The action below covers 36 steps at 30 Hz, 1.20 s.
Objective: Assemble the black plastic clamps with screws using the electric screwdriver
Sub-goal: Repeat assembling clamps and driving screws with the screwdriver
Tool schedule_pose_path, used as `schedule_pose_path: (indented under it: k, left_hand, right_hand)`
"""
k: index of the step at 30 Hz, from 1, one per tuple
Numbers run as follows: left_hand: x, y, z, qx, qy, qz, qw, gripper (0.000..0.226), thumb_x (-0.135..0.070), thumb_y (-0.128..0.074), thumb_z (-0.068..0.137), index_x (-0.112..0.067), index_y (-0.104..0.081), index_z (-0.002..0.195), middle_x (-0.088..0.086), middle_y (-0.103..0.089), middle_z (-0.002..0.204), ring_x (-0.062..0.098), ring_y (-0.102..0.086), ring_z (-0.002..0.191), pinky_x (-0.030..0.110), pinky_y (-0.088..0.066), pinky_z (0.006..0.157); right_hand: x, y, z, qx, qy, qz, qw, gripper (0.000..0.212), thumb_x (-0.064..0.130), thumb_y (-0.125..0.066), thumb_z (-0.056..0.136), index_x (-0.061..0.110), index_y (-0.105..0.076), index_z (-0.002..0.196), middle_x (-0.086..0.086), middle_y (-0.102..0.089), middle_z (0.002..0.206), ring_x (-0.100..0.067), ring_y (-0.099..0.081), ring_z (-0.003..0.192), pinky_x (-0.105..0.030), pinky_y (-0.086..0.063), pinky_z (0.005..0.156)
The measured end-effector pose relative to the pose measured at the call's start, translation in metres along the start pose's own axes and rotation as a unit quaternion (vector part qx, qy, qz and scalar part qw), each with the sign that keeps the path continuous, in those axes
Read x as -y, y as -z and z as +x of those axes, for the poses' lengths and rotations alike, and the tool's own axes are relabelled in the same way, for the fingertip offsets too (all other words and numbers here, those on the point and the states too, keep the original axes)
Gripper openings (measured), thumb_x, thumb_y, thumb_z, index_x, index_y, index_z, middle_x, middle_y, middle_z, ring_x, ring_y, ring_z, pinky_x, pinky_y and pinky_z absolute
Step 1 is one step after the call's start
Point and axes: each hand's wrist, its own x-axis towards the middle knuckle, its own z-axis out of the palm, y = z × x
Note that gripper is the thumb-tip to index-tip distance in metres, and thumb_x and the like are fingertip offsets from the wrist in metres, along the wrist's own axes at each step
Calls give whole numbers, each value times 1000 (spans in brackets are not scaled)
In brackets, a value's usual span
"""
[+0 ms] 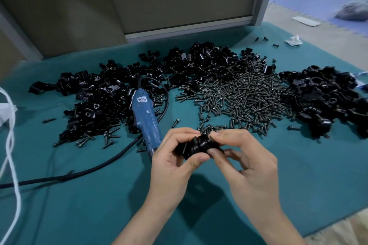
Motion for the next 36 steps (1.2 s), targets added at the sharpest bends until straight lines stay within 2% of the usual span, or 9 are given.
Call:
schedule_pose_path:
  k: [7, 11, 13, 18, 22, 24, 29, 32, 36]
  left_hand:
    - [1, 1, 1, 37, 31, 5, 999, 32, -52, -75, 74, -37, -74, 102, -9, -72, 103, 9, -67, 99, 19, -49, 87]
    - [-3, 3, 1, 32, 0, 57, 998, 27, -57, -71, 76, -47, -72, 101, -20, -73, 88, -6, -64, 71, 9, -48, 67]
    - [-5, 4, 1, 29, -23, 96, 995, 24, -56, -68, 80, -47, -71, 102, -25, -70, 80, -10, -61, 65, 6, -46, 64]
    - [1, 7, -1, 13, -11, 134, 991, 17, -40, -66, 84, -33, -74, 96, -19, -74, 88, 5, -71, 76, 20, -56, 70]
    - [0, 7, -2, 31, -31, 176, 983, 19, -35, -68, 81, -33, -73, 99, -24, -73, 94, 1, -70, 81, 14, -52, 74]
    - [-1, 6, -2, 28, -40, 191, 980, 23, -35, -70, 78, -37, -68, 101, -28, -71, 89, -5, -67, 75, 8, -48, 71]
    - [-1, 3, -3, 2, -11, 145, 989, 23, -31, -69, 77, -33, -69, 99, -19, -74, 82, 0, -70, 71, 10, -50, 68]
    - [-1, 7, 0, -23, 25, 118, 992, 24, -34, -69, 75, -34, -73, 98, -10, -76, 83, 9, -73, 74, 16, -53, 70]
    - [-2, 15, 5, -68, 32, 155, 985, 26, -44, -68, 71, -39, -69, 97, -9, -74, 81, 16, -70, 74, 24, -55, 71]
  right_hand:
    - [-3, 7, 7, 63, 20, -23, 998, 19, 1, -69, 80, 11, -70, 96, 6, -60, 99, -17, -64, 92, -23, -57, 67]
    - [-2, 14, 14, 116, -46, 37, 991, 21, 9, -66, 84, 25, -70, 98, 9, -61, 97, -18, -63, 94, -26, -57, 64]
    - [-3, 15, 16, 125, -91, 72, 985, 24, 7, -64, 83, 27, -72, 94, 9, -65, 95, -16, -64, 95, -26, -57, 66]
    - [-5, 16, 21, 169, -176, 133, 961, 27, 8, -67, 76, 31, -69, 92, 6, -71, 90, -9, -65, 88, -22, -54, 72]
    - [-7, 20, 28, 196, -199, 162, 946, 26, 7, -73, 74, 28, -70, 89, 3, -70, 83, -7, -65, 83, -23, -54, 73]
    - [-8, 21, 30, 207, -210, 179, 939, 22, 4, -77, 74, 21, -70, 88, 0, -71, 82, -8, -66, 82, -22, -54, 73]
    - [-9, 23, 35, 225, -235, 195, 925, 21, 1, -69, 76, 12, -67, 95, -2, -75, 85, -8, -69, 83, -18, -53, 77]
    - [-10, 19, 41, 245, -253, 184, 918, 26, -15, -56, 87, 7, -58, 101, -5, -76, 92, -14, -70, 87, -25, -54, 86]
    - [-9, 11, 51, 299, -258, 210, 894, 26, -19, -47, 90, 4, -47, 103, -7, -75, 102, -17, -70, 98, -29, -53, 93]
